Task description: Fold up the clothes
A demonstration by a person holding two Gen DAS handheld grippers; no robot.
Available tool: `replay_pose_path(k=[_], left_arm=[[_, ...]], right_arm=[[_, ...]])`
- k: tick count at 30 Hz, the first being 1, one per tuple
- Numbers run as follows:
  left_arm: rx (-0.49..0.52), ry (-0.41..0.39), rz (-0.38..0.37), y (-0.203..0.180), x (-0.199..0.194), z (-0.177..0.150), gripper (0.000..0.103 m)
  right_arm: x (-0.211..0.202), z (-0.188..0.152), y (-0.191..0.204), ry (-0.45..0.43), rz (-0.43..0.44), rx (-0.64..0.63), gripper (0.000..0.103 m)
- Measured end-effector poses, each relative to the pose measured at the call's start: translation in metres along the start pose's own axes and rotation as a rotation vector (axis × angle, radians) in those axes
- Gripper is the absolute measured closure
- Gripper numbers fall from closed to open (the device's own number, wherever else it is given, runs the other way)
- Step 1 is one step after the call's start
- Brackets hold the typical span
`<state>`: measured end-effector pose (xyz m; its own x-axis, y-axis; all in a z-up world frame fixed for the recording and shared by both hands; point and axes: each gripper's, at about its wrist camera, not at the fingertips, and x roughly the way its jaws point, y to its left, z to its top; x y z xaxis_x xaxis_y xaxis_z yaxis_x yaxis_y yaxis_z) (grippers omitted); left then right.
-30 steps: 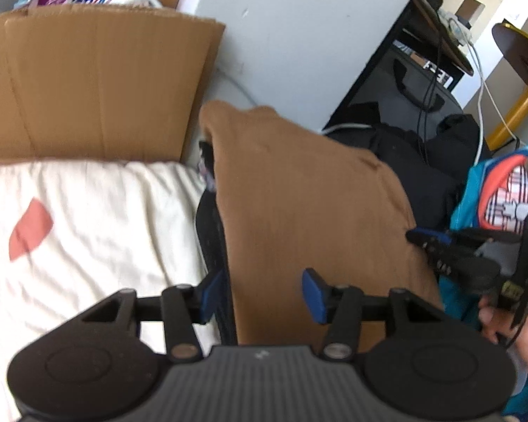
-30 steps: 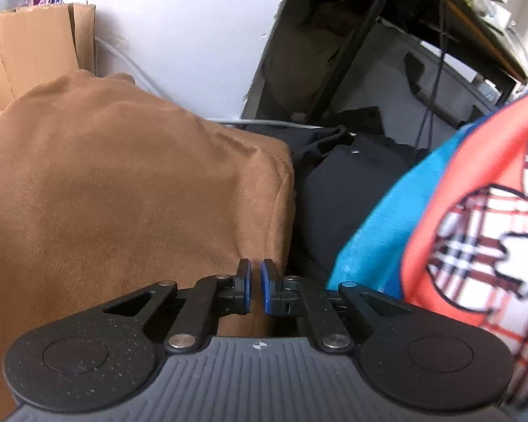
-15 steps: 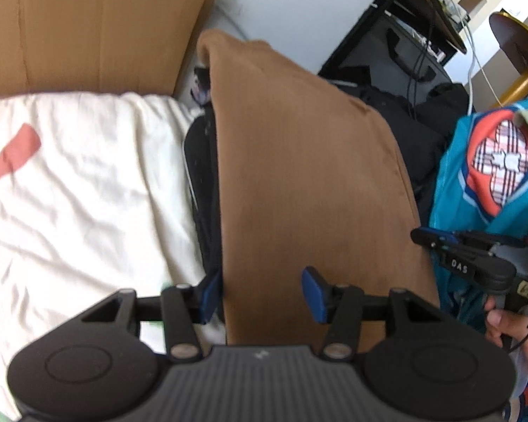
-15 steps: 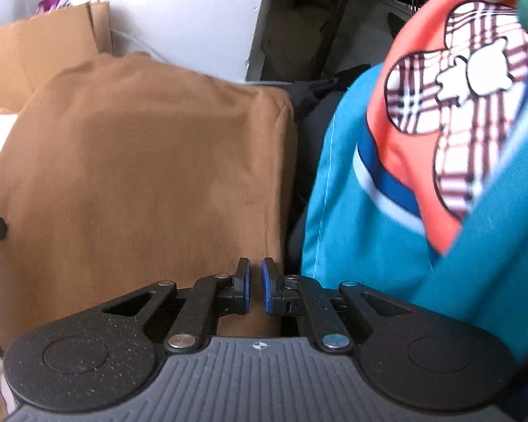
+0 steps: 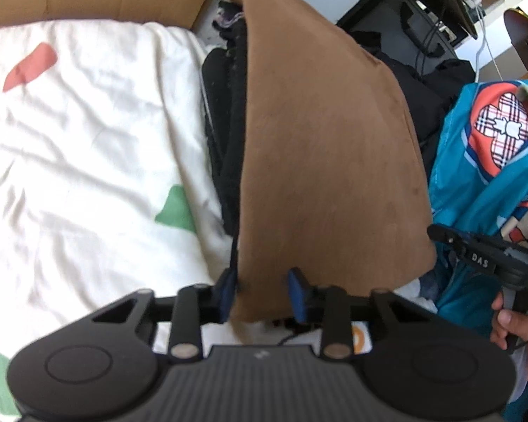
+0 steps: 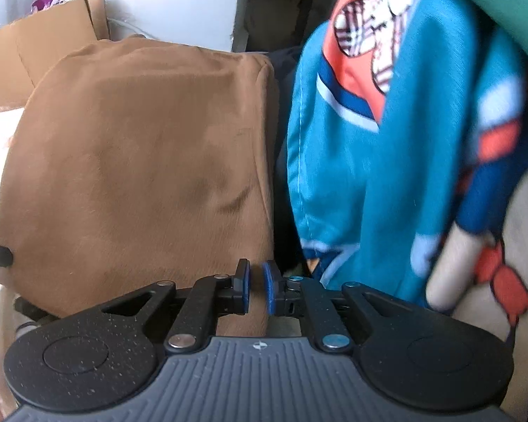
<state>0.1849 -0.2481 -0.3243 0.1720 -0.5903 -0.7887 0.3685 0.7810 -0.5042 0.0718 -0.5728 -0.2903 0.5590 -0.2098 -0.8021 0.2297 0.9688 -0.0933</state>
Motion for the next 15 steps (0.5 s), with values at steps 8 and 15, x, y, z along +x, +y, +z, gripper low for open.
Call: replay_pose_path(k=[8, 15], left_arm=[[-0.031, 0.004, 0.081, -0.004, -0.040, 0.005, 0.050], [-0.096, -0.005, 0.135, -0.009, -0.084, 0.019, 0.028]], right_arm=[[-0.022, 0.000, 0.001, 0.030, 0.066, 0.149, 0.066], [-0.054, 0.025, 0.007, 0.048, 0.128, 0.304, 0.043]])
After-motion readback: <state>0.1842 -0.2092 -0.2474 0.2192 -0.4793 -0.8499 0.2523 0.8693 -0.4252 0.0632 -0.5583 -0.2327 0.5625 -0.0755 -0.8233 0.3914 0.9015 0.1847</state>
